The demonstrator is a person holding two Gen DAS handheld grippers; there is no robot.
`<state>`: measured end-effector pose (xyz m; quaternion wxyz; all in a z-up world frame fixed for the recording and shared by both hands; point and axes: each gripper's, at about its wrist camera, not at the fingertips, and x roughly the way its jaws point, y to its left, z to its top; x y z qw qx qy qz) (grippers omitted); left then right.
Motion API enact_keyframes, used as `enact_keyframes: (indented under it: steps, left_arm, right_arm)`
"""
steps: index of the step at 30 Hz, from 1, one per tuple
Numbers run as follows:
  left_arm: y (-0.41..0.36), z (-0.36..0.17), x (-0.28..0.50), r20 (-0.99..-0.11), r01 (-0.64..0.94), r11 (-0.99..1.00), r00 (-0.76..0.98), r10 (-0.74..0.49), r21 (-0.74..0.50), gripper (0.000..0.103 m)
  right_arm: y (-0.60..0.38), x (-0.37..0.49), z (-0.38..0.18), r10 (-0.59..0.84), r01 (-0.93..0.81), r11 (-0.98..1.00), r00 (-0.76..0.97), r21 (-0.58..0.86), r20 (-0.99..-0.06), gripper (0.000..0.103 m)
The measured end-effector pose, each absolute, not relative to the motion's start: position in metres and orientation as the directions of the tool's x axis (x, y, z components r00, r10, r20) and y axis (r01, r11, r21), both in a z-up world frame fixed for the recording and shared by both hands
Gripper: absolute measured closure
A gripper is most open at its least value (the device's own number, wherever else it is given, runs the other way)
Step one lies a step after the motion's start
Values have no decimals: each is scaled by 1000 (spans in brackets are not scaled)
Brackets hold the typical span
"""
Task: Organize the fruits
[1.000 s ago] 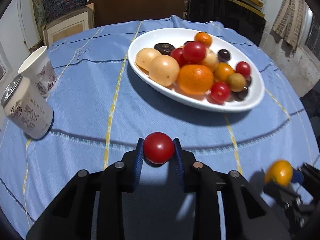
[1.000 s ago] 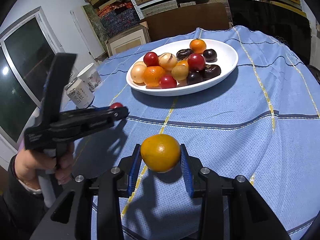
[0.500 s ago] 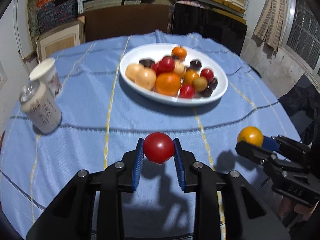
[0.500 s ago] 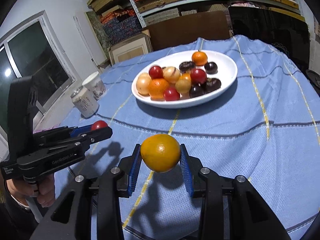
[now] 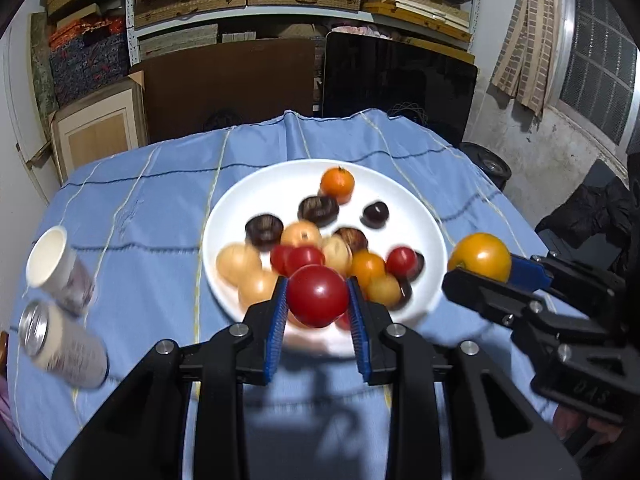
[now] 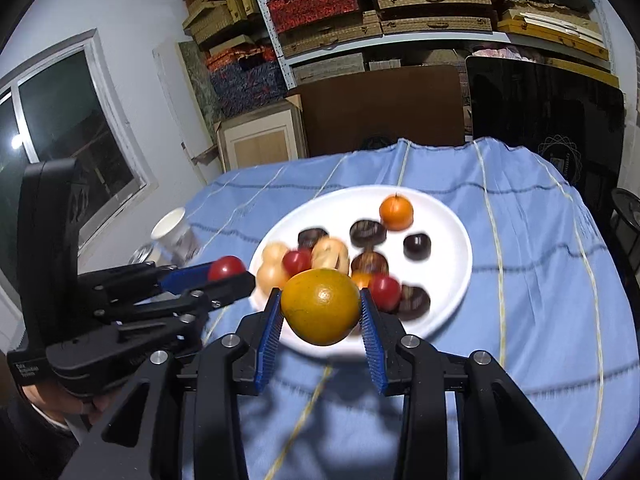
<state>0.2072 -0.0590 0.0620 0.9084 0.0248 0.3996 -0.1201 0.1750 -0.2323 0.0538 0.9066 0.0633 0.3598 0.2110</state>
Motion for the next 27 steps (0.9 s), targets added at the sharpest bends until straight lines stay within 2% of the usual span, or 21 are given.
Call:
enact_keyframes:
  steps: [8,10,12,15,17,19,21,23,24,27]
  left_arm:
    - [-66,46,279,-753,191,981,639,-157,-43,74]
    - [-64,42,288,-748,168,984,645,-153,-57,50]
    - [-61,42,289,-734,144,986,662,-156,-80,41]
    - [-58,46,282,-727,144,985,666,-168,-96,38]
    - [-58,49,273,-722,142,987,675,-155,-79,32]
    - [-58,53,256,-718,140,989,683,-131,-47,19]
    - [-57,54,235,-713,137,991,694,-96,0,13]
    - [-52,51,212,-713,136,991,695,-93,2,13]
    - [-48,48,199,-720,126,992,688,-93,-7,12]
    - [-31,39,164,-736,88,995,671,-89,-39,11]
  right_arm:
    - [-231,235,26,422,-289,906,623,307,-659,63]
    - [-235,243,21,439,-276,898,618,343,-652,61]
    - [-240,244,20,453,-263,889,625,376,-635,55]
    - [-242,233,27,449,-275,891,638,360,-626,54]
    - [-244,224,31,439,-275,897,645,346,-626,52]
    - [-245,205,36,401,-259,915,657,308,-638,43]
    - [-245,185,40,359,-249,933,669,259,-650,40]
    - [-246,160,39,331,-241,944,666,228,-669,36]
    - [-246,150,38,317,-231,948,666,217,-675,28]
    - [-247,112,29,297,-230,954,667,190,-684,23]
